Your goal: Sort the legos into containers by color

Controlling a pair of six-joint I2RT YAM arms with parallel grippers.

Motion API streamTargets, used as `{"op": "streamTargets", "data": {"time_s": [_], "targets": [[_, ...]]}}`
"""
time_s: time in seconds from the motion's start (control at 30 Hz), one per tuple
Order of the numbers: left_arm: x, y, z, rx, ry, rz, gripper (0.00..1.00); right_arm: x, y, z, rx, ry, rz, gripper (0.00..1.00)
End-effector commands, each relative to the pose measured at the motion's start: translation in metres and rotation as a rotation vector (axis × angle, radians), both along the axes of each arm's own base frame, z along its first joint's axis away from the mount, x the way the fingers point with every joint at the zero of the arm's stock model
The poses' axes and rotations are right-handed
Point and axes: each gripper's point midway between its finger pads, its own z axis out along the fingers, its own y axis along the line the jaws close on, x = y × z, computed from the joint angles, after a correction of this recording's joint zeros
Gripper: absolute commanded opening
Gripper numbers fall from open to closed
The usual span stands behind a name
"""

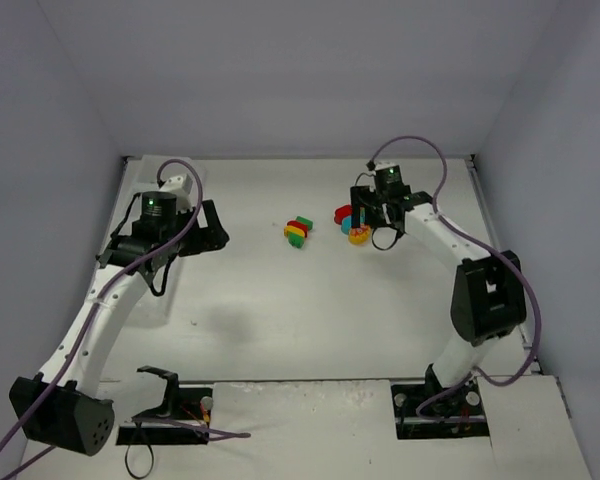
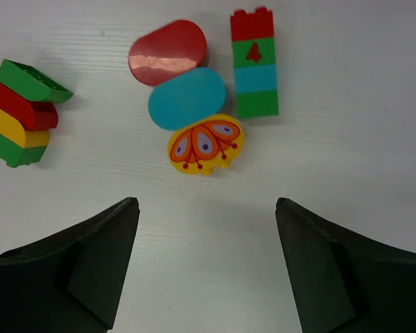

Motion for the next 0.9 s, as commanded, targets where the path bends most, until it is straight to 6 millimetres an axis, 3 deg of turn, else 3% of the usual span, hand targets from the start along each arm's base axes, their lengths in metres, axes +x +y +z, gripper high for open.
{"op": "streamTargets", "data": {"time_s": [0.0, 0.07, 0.13, 0.17, 0.23, 0.27, 0.43, 0.67, 0.87], "targets": [[-0.013, -0.004, 0.015, -0.047, -0.039, -0.009, 0.84, 0.034, 0.020, 0.026, -0.108, -0.124, 0.147, 0.77], [-0.022, -0.003, 0.005, -0.048, -0.008, -0.012, 0.84, 0.043, 0.025, 0.008, -0.154, -0.098, 0.212, 0.79], [-0.029, -0.002, 0.002, -0.049, -0.001, -0.010, 0.84, 0.053, 0.030, 0.006, -0.172, -0.101, 0.237, 0.80], [-0.031, -0.001, 0.002, -0.052, -0.002, -0.008, 0.84, 0.056, 0.032, -0.009, -0.191, -0.075, 0.262, 0.80], [-0.037, 0.000, 0.002, -0.053, -0.003, -0.009, 0.84, 0.064, 0.035, -0.012, -0.205, -0.078, 0.273, 0.80], [-0.039, 0.000, 0.001, -0.054, 0.000, -0.011, 0.84, 0.066, 0.035, -0.027, -0.216, -0.051, 0.279, 0.80], [-0.046, -0.003, 0.001, -0.073, 0.001, -0.022, 0.84, 0.087, 0.038, -0.042, -0.263, -0.046, 0.256, 0.79], [-0.050, -0.004, 0.000, -0.087, 0.006, -0.024, 0.84, 0.090, 0.036, -0.065, -0.297, -0.007, 0.261, 0.79], [-0.051, -0.007, -0.002, -0.106, 0.014, -0.029, 0.83, 0.075, 0.037, -0.078, -0.286, 0.033, 0.267, 0.73]]}}
